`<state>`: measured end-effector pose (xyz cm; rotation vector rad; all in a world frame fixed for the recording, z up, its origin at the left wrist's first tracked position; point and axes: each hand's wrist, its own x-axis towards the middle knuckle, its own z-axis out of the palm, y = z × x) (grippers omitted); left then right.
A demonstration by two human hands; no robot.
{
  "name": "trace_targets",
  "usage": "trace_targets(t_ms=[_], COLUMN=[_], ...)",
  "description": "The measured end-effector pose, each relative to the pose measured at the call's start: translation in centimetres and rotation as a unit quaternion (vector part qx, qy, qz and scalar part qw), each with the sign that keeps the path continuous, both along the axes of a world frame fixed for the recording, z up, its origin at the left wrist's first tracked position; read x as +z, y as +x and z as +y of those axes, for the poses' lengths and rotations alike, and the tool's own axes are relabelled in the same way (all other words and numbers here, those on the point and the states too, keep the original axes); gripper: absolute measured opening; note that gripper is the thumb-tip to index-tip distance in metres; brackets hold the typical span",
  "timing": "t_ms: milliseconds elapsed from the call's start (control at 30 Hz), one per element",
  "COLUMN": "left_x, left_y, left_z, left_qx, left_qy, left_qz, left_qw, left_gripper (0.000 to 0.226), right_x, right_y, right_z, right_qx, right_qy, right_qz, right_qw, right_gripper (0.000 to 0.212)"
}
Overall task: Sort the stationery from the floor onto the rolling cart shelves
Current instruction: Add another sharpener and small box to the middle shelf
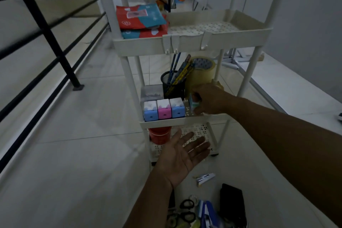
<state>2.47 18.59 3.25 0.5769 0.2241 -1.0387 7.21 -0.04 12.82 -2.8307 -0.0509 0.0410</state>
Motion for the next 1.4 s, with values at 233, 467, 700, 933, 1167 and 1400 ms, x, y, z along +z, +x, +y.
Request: trace_targets(t_ms=[233, 467, 700, 933, 1167, 1400], left_x=[-2.0, -2.4, -2.2, -2.5, -2.8, -3.2], left_y=[-0.4, -0.6, 0.2, 0.2, 1.0, 0.8], left_z=[1.9, 3.4, 3.6, 3.9, 5.1, 4.9], left_qx=[0.000, 0.016, 0.018, 0.015, 0.018, 0.020], left_qy=[0.018, 0.018, 0.020, 0.020, 0.024, 0.030], left_qz=[-0.016, -0.011, -0.018, -0.017, -0.032, -0.018], left_qw=[1.000, 1.000, 0.999, 1.000, 0.999, 0.999], left_gripper=[0.058, 0.062, 0.063, 0.060, 0.061, 0.061], right_x=[-1.6, -1.0, 0.4, 0.4, 0.8, 1.3], right_y=[2.2, 2.6, 2.8, 3.5, 3.7, 4.0], right_z=[0.1, 0.4, 0.4, 1.2, 2.4, 2.8], right_qx=[0.031, 0.041, 0.046, 0.037, 0.017, -0.002], right_qy=[-0.054, -0.079, -0.064, -0.054, -0.011, -0.049], right_qz=[0.007, 0.045, 0.072, 0.131, 0.234, 0.194], right_qw=[0.998, 0.995, 0.994, 0.989, 0.972, 0.980], right_gripper=[0.043, 0.043, 0.041, 0.041, 0.011, 0.018])
